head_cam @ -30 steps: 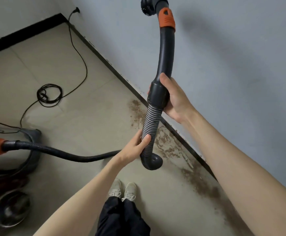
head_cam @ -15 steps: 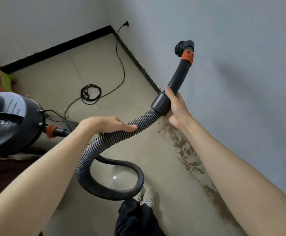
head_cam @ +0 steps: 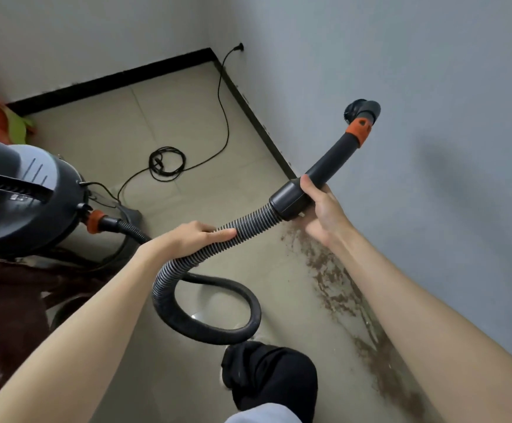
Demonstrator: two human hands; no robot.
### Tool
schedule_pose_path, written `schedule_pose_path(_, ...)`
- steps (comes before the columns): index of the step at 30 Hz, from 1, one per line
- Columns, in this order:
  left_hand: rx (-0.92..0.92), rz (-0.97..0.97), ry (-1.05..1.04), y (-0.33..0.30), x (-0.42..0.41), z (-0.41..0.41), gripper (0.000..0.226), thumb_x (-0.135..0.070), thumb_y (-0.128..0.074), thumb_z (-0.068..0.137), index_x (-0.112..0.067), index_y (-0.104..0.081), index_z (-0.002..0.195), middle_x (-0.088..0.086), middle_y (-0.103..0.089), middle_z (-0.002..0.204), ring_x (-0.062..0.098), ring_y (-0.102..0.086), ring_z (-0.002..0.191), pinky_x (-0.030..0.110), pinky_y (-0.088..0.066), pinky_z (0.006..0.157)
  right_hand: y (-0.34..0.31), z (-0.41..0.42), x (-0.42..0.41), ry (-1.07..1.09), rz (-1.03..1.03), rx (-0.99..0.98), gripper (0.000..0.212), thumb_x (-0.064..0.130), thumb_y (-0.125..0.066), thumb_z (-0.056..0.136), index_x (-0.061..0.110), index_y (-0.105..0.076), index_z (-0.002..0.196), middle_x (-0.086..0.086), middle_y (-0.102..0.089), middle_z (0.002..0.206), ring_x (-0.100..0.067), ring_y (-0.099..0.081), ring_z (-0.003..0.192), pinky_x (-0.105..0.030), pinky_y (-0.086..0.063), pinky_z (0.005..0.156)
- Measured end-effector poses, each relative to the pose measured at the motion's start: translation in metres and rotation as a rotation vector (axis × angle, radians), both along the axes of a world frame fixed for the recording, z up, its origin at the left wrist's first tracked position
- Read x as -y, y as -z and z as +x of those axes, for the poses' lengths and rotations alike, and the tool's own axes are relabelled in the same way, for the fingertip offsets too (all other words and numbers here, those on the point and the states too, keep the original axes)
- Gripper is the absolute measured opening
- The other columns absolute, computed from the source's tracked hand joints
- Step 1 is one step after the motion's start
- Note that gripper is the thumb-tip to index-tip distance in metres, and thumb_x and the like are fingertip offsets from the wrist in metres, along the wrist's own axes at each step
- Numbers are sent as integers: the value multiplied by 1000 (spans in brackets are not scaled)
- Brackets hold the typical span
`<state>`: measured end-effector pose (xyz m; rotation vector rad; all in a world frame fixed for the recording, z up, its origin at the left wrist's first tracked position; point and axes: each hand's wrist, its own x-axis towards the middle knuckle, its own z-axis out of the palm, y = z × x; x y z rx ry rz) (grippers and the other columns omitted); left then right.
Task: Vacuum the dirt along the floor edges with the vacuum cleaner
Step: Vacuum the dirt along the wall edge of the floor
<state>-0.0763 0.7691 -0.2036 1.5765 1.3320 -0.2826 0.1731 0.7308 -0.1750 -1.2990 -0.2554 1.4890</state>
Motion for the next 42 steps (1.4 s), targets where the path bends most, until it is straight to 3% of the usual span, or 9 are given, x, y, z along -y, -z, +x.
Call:
schedule_pose_path(6, 69, 83, -61, -32, -18, -5, 73, -99, -43, 41, -38, -66, 75, -9, -67, 84, 11, -65, 76, 30, -52, 74, -50, -4, -21, -61, 142, 45, 45, 20, -57, 97, 18, -40, 139, -14, -57, 124, -30, -61, 107, -43, -57, 80)
schedule_pose_path(11, 121, 3, -64, -43, -8, -6, 80, -97, -49, 36, -32, -66, 80, -6, -66, 83, 16, -65, 78, 37, -52, 86, -66, -8, -20, -114, 163, 76, 42, 19, -57, 98, 17, -42, 137, -10, -59, 116, -27, -61, 104, -43, -56, 84)
schedule_pose_path(15, 182, -126, -83, -43, 4, -6, 89, -94, -59, 29, -28, -66, 88, -3, -69, 74, 20, -69, 70, 30, -54, 66, -64, -9, -14, -129, 162, 77, 43, 21, -56, 98, 14, -41, 138, -10, -58, 115, -27, -61, 104, -40, -57, 82)
schedule_pose_path(17, 192, -205, -86, -39, 11, -4, 81, -88, -63, 41, -25, -64, 93, -4, -71, 71, 19, -71, 69, 29, -55, 62, -59, -9, -13, -160, 155, 108, 41, 23, -57, 97, 13, -43, 134, -9, -59, 114, -27, -61, 104, -39, -57, 82)
schedule_pose_path(24, 149, -341, 18, -3, 26, 29, 48, -57, -49, 87, -18, -58, 114, 1, -66, 111, 17, -65, 101, 35, -51, 95, -25, -19, -30, -218, 98, 522, 21, 29, -66, 92, 21, -53, 107, 3, -62, 96, -11, -64, 87, -21, -52, 72)
schedule_pose_path(27, 145, -260, 10, 22, 7, 45, 26, -36, -42, 101, -18, -58, 110, 1, -69, 101, 14, -66, 91, 31, -51, 88, 15, -23, -37, -288, 37, 724, 25, 33, -65, 90, 18, -53, 106, 4, -60, 93, -11, -61, 85, -18, -46, 65)
schedule_pose_path(31, 220, -130, -367, 74, -42, 52, 28, -19, -32, 104, -9, -58, 110, 5, -67, 87, 16, -64, 75, 25, -50, 70, 93, -33, -56, -278, -82, 780, 23, 33, -65, 89, 17, -52, 100, 8, -56, 85, -10, -58, 77, -16, -40, 57)
schedule_pose_path(34, 236, -66, -544, 136, -87, 59, 28, -16, -30, 103, -8, -57, 107, 10, -66, 90, 20, -63, 73, 27, -49, 67, 167, -35, -82, -259, -171, 835, 25, 31, -64, 88, 13, -49, 97, 5, -52, 79, -22, -57, 79, -29, -44, 66)
schedule_pose_path(42, 238, -23, -414, 329, -174, 116, 35, -30, -33, 102, -12, -46, 129, 6, -59, 110, 22, -60, 96, 38, -49, 87, 371, -38, -124, -355, -339, 1004, 25, 33, -57, 90, 15, -45, 102, -2, -57, 89, -27, -59, 81, -32, -40, 64)
